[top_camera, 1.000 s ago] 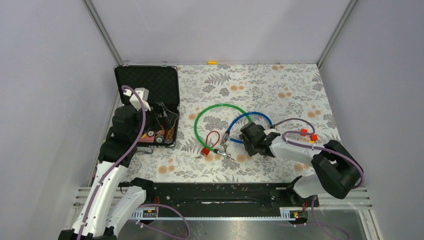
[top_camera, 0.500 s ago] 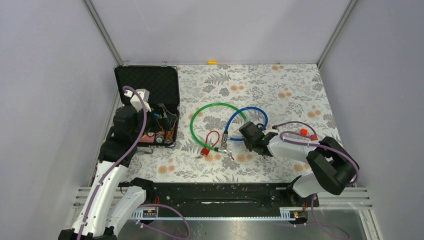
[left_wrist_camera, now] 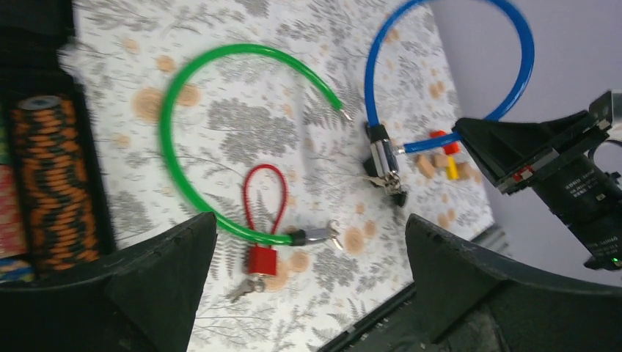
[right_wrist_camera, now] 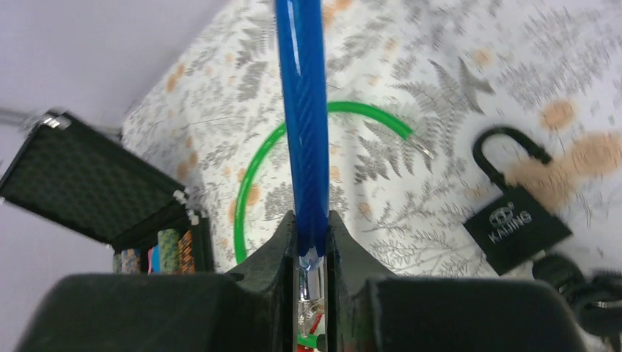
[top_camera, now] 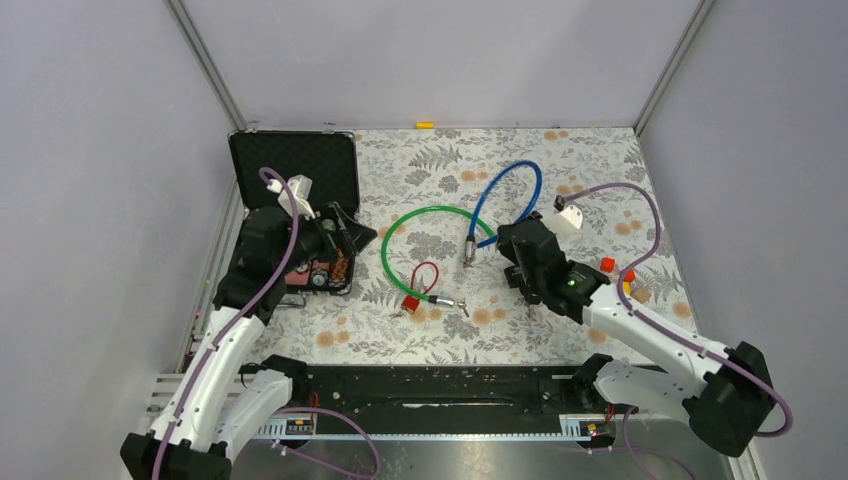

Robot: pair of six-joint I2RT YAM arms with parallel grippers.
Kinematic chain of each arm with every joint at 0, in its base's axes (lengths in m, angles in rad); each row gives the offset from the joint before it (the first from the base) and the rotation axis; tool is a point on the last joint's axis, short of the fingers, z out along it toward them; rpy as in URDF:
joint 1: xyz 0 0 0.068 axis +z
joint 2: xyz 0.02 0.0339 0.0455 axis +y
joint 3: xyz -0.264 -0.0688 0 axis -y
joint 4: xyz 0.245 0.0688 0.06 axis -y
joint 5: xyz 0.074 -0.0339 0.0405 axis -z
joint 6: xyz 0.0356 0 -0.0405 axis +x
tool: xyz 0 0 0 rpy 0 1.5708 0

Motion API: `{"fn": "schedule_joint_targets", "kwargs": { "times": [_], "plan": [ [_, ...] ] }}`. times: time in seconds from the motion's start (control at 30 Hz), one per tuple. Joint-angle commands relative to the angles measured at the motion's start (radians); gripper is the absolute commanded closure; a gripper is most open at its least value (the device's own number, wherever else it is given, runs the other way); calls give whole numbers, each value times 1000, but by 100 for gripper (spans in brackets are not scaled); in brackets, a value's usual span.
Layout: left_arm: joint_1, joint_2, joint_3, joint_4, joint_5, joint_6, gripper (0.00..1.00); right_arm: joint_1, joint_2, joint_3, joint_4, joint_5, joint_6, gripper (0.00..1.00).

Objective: Lock with the key

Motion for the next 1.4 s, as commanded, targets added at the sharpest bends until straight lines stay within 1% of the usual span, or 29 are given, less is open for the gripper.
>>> {"fn": "schedule_joint_targets", "kwargs": {
  "times": [0.0,0.13,0.23,0.3,0.4,0.53,0.63,0.77,0.9,0.97,1.03,1.17,1.2,1.3,1.37],
  "plan": [
    [-40,30,-3,205,114,-132,1,6,-70,87,192,-83,-358,100],
    [-89,74,-6,320,149,-254,1,6,-124,124,273,-279,-507,100],
    [-153,112,-25,468,180,-362,1,7,-150,161,302,-401,-533,100],
    [-202,132,-30,562,173,-384,1,6,-156,191,321,-483,-512,100],
    [-262,168,-20,640,140,-373,1,7,-150,231,352,-578,-457,100],
    [-285,230,8,725,107,-408,1,7,-121,270,416,-657,-395,100],
    [-285,251,9,829,74,-459,3,7,-92,308,437,-671,-385,100],
    [-285,250,8,934,34,-475,13,7,-50,348,445,-677,-388,100],
    [-284,219,-30,1004,-25,-456,23,7,-27,368,454,-682,-388,100],
    [-285,211,-47,1016,-46,-445,28,6,-16,379,450,-682,-386,100],
    [-285,210,-51,1027,-53,-438,32,7,-7,392,441,-684,-384,100],
    [-285,213,-51,1014,-67,-429,42,7,9,402,448,-691,-377,100],
    [-285,214,-49,1010,-68,-429,47,7,13,404,447,-690,-376,100],
    [-285,211,-50,996,-67,-425,57,6,13,405,449,-684,-377,100],
    [-285,202,-56,989,-72,-423,59,6,11,405,455,-682,-377,100]
  ]
}}
